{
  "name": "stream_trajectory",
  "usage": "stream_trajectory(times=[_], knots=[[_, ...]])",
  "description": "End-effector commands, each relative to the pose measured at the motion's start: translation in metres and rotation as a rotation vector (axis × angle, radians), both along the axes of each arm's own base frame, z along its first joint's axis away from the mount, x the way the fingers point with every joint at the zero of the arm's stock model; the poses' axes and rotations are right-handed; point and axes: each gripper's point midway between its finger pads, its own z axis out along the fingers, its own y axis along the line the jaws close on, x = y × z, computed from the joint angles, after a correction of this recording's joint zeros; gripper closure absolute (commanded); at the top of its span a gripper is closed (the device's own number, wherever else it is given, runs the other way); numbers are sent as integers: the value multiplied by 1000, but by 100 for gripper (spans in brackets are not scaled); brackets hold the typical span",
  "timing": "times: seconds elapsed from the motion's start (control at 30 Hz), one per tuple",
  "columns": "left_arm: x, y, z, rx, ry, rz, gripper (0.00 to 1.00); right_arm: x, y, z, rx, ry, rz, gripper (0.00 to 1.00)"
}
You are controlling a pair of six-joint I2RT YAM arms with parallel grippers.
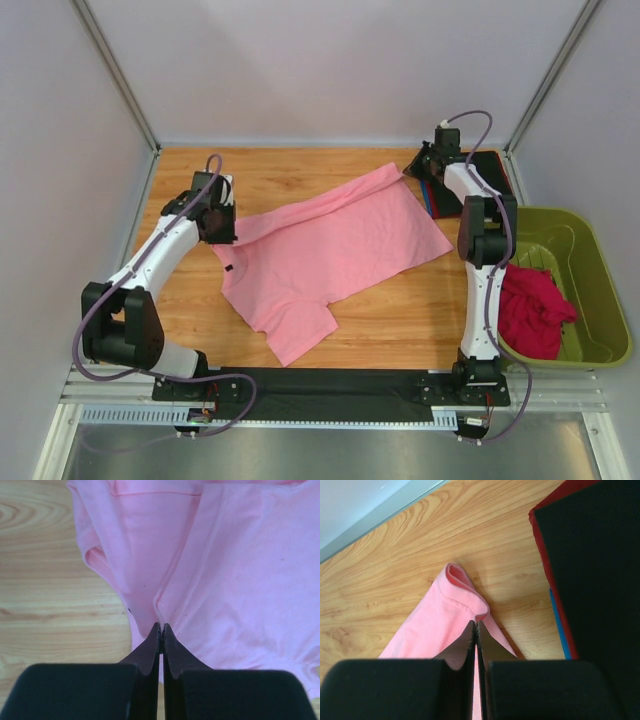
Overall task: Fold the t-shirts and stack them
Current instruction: Fold the tshirt
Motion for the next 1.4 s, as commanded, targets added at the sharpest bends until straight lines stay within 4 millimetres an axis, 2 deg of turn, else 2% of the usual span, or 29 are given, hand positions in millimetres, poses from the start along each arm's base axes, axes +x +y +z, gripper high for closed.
stream_trajectory(times=[0.0,0.2,0.37,0.47,0.5,0.57,0.6,0.63,0.67,0.7,0.73,0.77,0.83,0.87,0.9,0.93,0.97,1.0,1.03,1.07,1.1,1.23,1.37], knots=[[-17,-15,-5,-60,56,14,100,3,-1,45,-7,-88,18,100],[-35,-15,-23,-37,159,26,100,0,-2,43,-10,-80,17,100],[-39,-35,-22,-133,181,3,99,-4,-2,37,-13,-60,18,99],[-52,-41,-26,-175,258,57,88,-7,-3,39,-12,-42,13,92],[-54,-42,-24,-186,269,64,82,-9,-3,45,-9,-40,7,85],[-55,-48,-13,-229,269,81,75,-18,-5,50,-14,-5,-6,78],[-55,-49,-9,-236,261,86,66,-20,-6,66,-15,-15,-12,76],[-49,-46,-2,-222,234,100,65,-24,-8,71,-18,-6,-24,72],[-46,-42,2,-209,217,120,64,-34,-9,72,-19,31,-31,70],[-43,-37,6,-183,203,138,59,-41,-10,87,-21,28,-40,69],[-36,-22,13,-123,173,178,58,-48,-10,92,-26,42,-46,67],[-31,-15,13,-87,170,202,56,-62,-11,98,-29,77,-47,66],[-19,1,19,-48,140,253,52,-83,-7,96,-39,137,-48,65],[-14,12,14,-43,152,285,52,-98,-4,104,-41,157,-36,65],[-10,19,11,-47,151,307,52,-109,3,103,-47,177,-14,65],[-2,32,9,-59,136,353,52,-129,4,89,-63,243,-13,65],[1,40,2,-63,145,379,52,-139,5,101,-70,229,-7,65],[9,42,-2,-97,127,389,52,-150,10,101,-72,238,7,65],[16,55,-5,-126,116,427,52,-165,11,91,-83,274,14,65],[21,57,-12,-151,117,426,52,-175,10,102,-91,253,18,65],[32,59,-13,-181,88,418,51,-181,10,105,-97,250,16,65],[43,71,-32,-208,137,403,52,-210,18,104,-61,275,51,65],[59,83,-44,-224,100,405,51,-227,31,82,-63,314,117,66]])
